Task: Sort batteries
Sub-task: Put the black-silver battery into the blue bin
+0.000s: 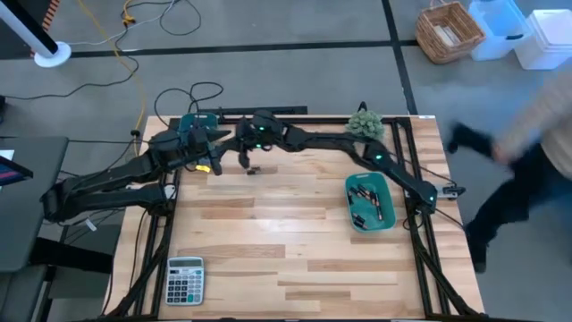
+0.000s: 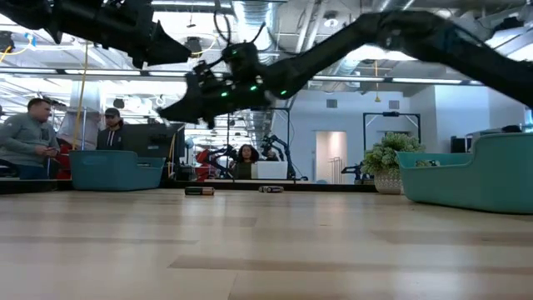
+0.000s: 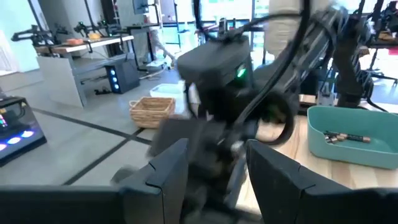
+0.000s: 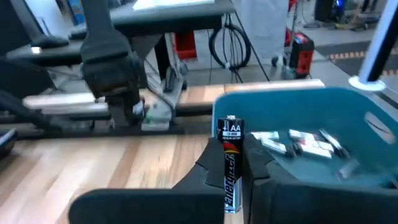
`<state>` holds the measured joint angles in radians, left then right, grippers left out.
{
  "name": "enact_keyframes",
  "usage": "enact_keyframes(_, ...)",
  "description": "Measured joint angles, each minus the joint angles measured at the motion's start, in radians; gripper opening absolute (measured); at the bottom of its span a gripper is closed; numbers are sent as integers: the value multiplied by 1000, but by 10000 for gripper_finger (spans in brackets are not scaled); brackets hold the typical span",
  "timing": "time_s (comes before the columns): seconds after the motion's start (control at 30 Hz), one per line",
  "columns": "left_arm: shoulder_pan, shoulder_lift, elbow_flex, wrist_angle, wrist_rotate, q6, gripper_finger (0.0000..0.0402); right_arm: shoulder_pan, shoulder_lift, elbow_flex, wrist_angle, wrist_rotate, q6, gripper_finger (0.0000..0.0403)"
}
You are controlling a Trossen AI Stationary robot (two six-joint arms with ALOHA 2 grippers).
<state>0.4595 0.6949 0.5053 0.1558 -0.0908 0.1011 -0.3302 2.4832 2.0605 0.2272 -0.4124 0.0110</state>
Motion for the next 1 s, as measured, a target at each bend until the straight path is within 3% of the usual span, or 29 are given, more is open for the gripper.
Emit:
enact_keyframes(0.2, 0, -18, 0, -20, -6, 7, 155, 10, 198, 298, -37, -27, 65, 11)
enact_keyframes(0.27, 0, -18, 0, -20, -7, 8, 155, 16, 213, 270, 80, -29, 99, 11)
enact_keyframes(0.57, 1, -17, 0, -45, -22, 11, 155, 12, 241, 292, 125, -5, 139, 11)
enact_keyframes(0.73, 2, -19, 0, -137, -213, 12, 155, 9, 241, 295, 127, -5, 140, 11)
enact_keyframes(0.87, 2, -36, 0, -206, -439, -34, 155, -5, 241, 295, 124, -5, 138, 11)
enact_keyframes(1.0, 7, -65, 0, -260, -525, -102, 155, -14, 241, 295, 121, -5, 138, 11)
